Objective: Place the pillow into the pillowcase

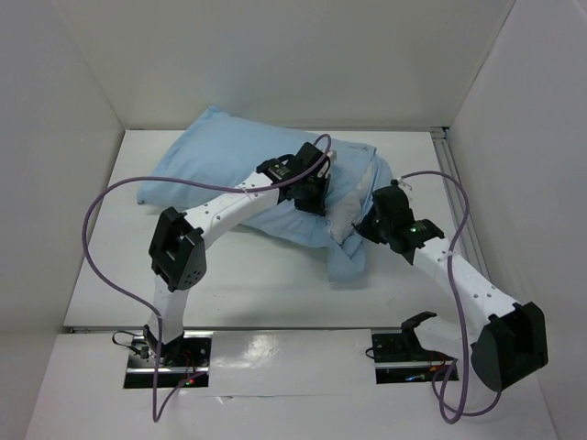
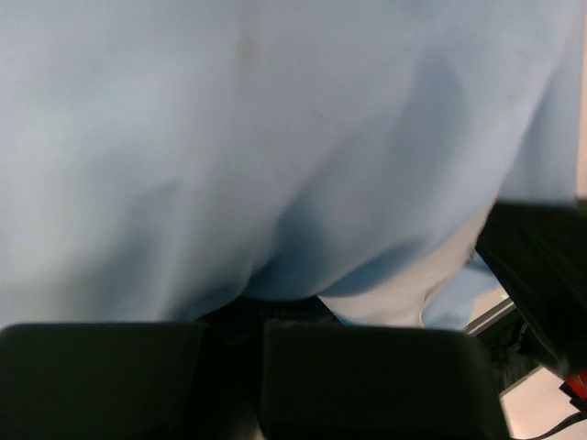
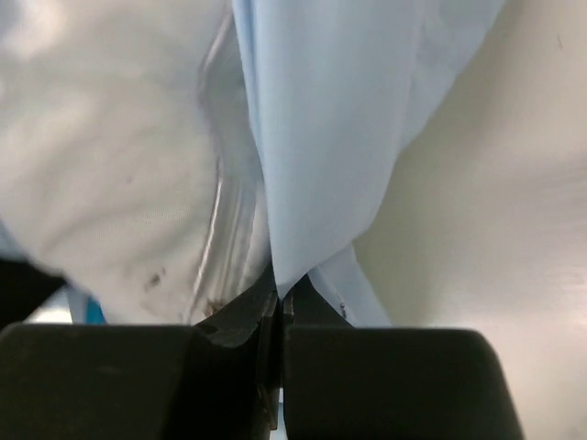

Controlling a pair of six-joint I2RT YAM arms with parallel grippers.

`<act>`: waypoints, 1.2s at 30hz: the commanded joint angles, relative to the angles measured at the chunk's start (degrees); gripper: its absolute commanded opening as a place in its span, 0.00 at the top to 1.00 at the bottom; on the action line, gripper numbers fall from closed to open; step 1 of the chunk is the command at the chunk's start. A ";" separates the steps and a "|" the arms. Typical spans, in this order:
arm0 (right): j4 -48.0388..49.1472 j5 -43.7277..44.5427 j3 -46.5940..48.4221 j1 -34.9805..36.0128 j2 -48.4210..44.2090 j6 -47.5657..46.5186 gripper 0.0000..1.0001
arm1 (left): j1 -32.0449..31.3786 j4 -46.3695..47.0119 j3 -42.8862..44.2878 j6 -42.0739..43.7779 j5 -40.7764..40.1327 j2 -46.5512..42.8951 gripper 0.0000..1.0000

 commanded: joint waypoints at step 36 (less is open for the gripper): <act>2.63 -31.13 23.97 6.20 -2.99 -24.57 1.00 | 3.03 3.98 2.55 -2.15 -1.90 7.46 1.00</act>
